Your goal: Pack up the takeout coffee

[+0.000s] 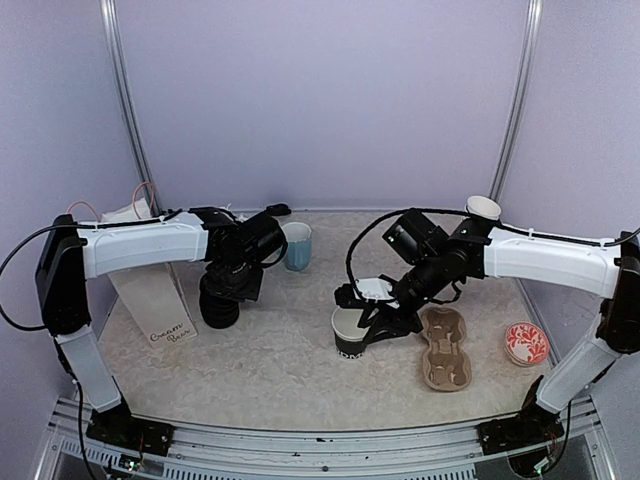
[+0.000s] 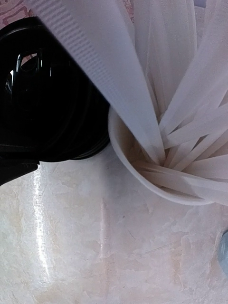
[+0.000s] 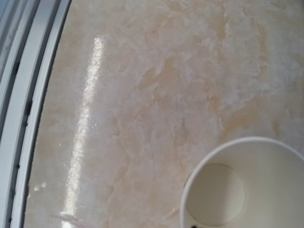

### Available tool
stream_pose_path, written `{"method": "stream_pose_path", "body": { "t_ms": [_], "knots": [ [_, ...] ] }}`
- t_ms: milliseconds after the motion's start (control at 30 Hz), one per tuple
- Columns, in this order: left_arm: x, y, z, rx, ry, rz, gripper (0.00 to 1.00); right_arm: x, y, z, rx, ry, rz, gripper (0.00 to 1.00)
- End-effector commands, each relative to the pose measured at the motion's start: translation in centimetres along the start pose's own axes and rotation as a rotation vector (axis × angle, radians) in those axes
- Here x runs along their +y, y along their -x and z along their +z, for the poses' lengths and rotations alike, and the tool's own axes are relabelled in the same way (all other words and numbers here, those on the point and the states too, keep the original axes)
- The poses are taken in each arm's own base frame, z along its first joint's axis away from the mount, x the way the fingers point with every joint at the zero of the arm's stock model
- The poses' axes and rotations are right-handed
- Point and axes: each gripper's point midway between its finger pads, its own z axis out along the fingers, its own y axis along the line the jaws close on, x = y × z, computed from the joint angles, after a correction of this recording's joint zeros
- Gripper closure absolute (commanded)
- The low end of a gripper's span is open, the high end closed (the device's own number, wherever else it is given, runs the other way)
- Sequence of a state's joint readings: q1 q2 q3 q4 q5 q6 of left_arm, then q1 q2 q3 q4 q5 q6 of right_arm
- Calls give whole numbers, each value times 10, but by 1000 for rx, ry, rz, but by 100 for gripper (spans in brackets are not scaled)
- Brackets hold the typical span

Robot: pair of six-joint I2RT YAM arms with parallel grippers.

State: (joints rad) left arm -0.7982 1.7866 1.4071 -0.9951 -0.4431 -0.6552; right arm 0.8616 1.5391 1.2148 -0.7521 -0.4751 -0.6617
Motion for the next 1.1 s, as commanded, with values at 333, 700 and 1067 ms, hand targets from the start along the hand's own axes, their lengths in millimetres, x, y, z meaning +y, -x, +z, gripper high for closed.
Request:
{"method": "stream_pose_path", "body": {
  "t_ms": [333,700,1067],
  "knots": [
    [-73,16,-96,-98,-307,125,99,-6,24,-43,-129,21,53,66],
    [-159,66,-278,-676,-1081,245,100,-76,49,-182,-620,-52,268,26],
    [-150,76,-369,-1036,-1604,227,100,-78,85,-213,-832,207,380,16]
  ]
}}
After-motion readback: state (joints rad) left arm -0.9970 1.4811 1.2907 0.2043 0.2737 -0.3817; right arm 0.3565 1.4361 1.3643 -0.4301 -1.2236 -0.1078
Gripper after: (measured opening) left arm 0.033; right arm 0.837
